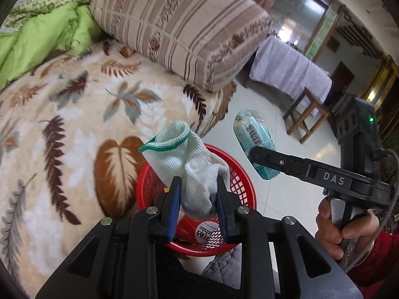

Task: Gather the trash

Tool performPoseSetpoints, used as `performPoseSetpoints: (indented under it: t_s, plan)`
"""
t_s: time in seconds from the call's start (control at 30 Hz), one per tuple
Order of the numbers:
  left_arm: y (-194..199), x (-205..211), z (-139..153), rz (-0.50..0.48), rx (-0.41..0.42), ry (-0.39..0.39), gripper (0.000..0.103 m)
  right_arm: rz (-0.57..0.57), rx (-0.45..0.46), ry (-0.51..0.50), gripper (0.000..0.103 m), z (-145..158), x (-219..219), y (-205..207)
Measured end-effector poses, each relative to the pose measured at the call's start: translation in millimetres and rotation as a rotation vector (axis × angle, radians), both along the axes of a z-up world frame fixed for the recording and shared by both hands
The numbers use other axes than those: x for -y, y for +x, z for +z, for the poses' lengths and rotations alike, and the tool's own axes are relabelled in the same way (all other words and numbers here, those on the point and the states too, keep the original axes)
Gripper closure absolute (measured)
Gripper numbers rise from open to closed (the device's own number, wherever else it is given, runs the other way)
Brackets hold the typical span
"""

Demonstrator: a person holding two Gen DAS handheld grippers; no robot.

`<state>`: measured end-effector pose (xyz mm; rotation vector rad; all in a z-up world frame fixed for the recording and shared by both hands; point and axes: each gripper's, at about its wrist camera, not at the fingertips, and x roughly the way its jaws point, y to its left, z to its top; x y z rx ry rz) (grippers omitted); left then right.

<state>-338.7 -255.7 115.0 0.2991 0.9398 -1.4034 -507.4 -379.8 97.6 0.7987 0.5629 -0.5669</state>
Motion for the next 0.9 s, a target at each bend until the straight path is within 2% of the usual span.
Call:
performPoseSetpoints:
  t_s: [0.1, 0.17, 0.33, 0.43, 0.53, 0.6, 0.73, 0.83, 0.9]
  plan:
    - [-1, 12, -12, -0.016, -0.004, 0.032, 0.068, -0.019, -0.021, 0.013, 0.055, -9, 5, 1]
    - [1, 14, -15, -0.006, -0.002, 0.032, 0.052, -0.035, -0.029, 0.027, 0.05, -15, 8, -1]
    - [8, 10, -11, 0.021, -0.008, 0.022, 0.049, -0.049, -0.061, 0.035, 0.048, -20, 12, -1]
    - [16, -1, 0, 0.063, 0.02, -0.008, 0.041, -0.049, -0.07, 0.013, 0.046, -15, 10, 1]
    - [21, -19, 13, 0.113, 0.082, -0.043, 0.031, -0.059, -0.1, -0.044, 0.039, -5, 1, 6]
    - [24, -30, 20, 0.141, 0.131, -0.06, 0.028, -0.079, -0.146, -0.115, 0.032, 4, -9, 11]
    - [35, -61, 35, 0.233, 0.212, -0.091, 0.016, -0.164, -0.222, -0.266, 0.017, 23, -35, 21]
    - [38, -83, 40, 0.295, 0.288, -0.108, 0.004, -0.243, -0.269, -0.322, 0.012, 30, -49, 26]
    - [39, -98, 40, 0.34, 0.336, -0.101, 0.004, -0.296, -0.299, -0.356, 0.006, 33, -62, 29]
